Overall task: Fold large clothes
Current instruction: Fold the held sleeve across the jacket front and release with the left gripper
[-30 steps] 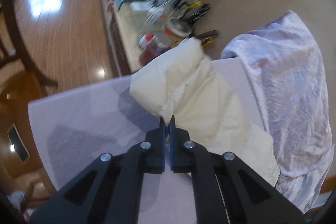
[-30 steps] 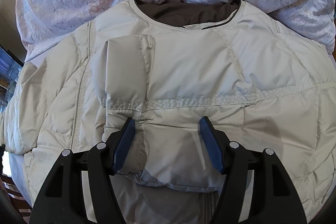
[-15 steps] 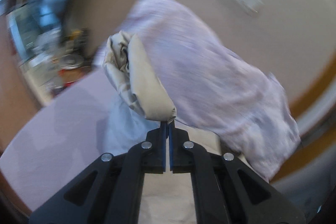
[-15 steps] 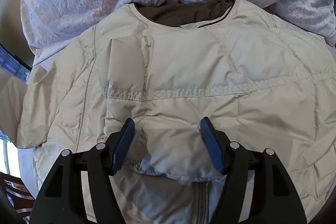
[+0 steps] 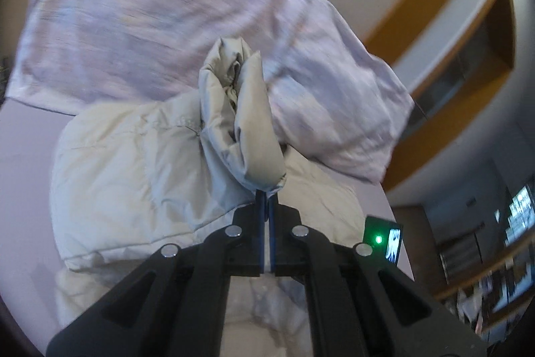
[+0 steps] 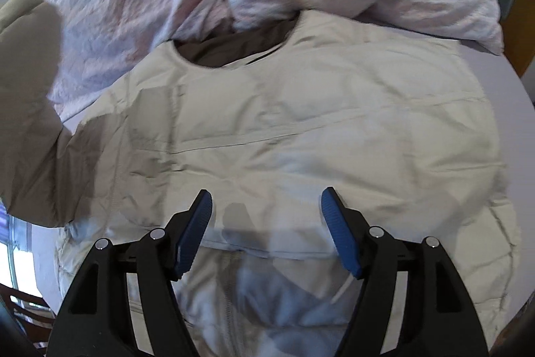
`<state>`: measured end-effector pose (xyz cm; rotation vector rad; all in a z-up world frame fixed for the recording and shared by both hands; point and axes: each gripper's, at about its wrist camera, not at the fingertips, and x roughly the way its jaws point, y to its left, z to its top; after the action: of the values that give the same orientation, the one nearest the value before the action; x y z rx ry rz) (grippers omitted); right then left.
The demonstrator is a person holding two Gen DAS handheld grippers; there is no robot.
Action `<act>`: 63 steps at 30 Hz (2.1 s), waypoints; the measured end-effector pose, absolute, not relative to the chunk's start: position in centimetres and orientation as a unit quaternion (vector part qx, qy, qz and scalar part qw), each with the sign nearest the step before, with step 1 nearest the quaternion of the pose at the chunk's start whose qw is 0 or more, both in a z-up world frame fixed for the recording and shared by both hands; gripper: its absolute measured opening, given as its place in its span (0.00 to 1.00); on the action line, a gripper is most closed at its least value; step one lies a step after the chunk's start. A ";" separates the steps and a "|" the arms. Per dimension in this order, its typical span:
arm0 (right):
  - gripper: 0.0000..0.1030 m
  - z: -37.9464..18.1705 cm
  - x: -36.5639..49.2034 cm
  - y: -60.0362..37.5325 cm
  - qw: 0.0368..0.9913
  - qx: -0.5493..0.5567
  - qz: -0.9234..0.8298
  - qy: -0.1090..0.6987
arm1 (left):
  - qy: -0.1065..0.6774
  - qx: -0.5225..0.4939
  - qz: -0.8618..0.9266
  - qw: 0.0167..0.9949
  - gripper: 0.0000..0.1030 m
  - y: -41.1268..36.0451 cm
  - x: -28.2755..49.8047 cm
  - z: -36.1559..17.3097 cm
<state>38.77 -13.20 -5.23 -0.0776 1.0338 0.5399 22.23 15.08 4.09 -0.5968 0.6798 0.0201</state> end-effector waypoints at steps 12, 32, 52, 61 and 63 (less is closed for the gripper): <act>0.68 -5.1 40.4 -19.4 0.853 -0.025 0.205 0.479 | 0.423 -0.265 -0.042 0.866 0.02 7.4 28.1 -2.0; 0.66 -1.6 41.4 -20.8 0.857 0.017 0.255 0.447 | 0.487 -0.265 -0.031 0.832 0.65 5.5 28.5 -6.5; 0.28 -5.4 41.6 -11.9 0.802 -0.035 0.303 0.513 | 0.476 -0.248 0.137 0.832 0.70 16.0 23.7 -6.4; 0.21 -8.3 42.5 -12.5 0.794 -0.022 0.280 0.540 | 0.484 -0.235 0.148 0.830 0.70 16.0 23.3 -6.8; 0.21 -8.3 42.6 -12.4 0.791 -0.025 0.284 0.541 | 0.484 -0.230 0.152 0.830 0.71 16.0 23.0 -6.7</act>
<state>42.60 -12.44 -8.31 -0.0542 1.1650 0.6122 23.01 15.99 -6.70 -0.4869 1.0277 0.3222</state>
